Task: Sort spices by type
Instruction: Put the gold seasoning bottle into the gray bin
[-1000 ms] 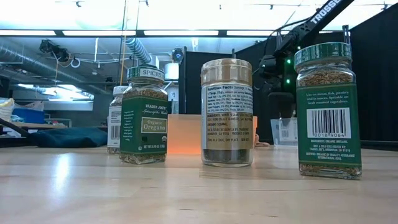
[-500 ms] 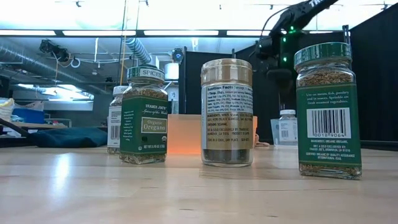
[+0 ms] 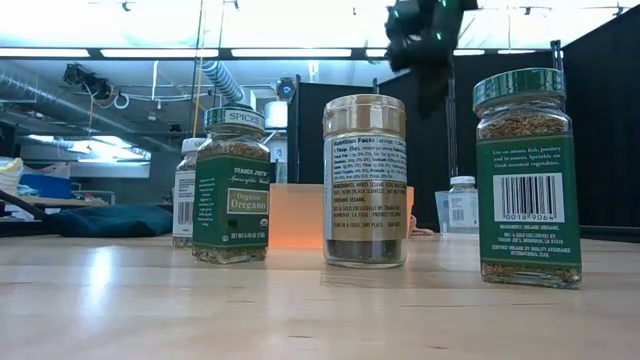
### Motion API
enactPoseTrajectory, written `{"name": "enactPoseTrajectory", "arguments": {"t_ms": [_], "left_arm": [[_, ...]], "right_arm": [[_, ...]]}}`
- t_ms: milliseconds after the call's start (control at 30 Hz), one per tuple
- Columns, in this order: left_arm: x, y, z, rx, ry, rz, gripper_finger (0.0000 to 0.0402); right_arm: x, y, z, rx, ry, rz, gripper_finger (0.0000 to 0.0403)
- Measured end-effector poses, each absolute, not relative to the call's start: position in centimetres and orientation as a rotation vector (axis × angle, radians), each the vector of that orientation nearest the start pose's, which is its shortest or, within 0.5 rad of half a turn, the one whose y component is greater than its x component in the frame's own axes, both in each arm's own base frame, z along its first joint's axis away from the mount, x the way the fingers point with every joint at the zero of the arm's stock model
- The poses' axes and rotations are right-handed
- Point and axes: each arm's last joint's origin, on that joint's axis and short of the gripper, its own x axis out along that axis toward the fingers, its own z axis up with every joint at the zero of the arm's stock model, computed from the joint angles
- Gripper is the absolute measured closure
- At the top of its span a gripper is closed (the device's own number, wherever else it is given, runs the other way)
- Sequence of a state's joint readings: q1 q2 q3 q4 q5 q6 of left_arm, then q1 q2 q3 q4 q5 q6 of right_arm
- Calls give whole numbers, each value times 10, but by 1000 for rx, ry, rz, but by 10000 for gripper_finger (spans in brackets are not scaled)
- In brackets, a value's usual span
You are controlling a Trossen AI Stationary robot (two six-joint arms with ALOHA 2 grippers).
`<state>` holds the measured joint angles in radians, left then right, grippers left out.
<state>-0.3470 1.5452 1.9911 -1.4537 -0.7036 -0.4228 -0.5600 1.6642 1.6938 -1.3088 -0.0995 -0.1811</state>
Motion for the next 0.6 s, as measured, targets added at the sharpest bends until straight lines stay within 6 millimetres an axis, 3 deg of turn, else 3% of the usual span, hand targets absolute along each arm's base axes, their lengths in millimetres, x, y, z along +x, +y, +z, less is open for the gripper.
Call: {"name": "enactPoseTrajectory", "arguments": {"t_ms": [333, 600], "left_arm": [[246, -69, 450, 125, 794, 499, 53], [246, -69, 450, 129, 801, 499, 53]], "right_arm": [[331, -57, 354, 127, 1018, 57, 143], [350, -4, 362, -25, 869, 119, 141]]}}
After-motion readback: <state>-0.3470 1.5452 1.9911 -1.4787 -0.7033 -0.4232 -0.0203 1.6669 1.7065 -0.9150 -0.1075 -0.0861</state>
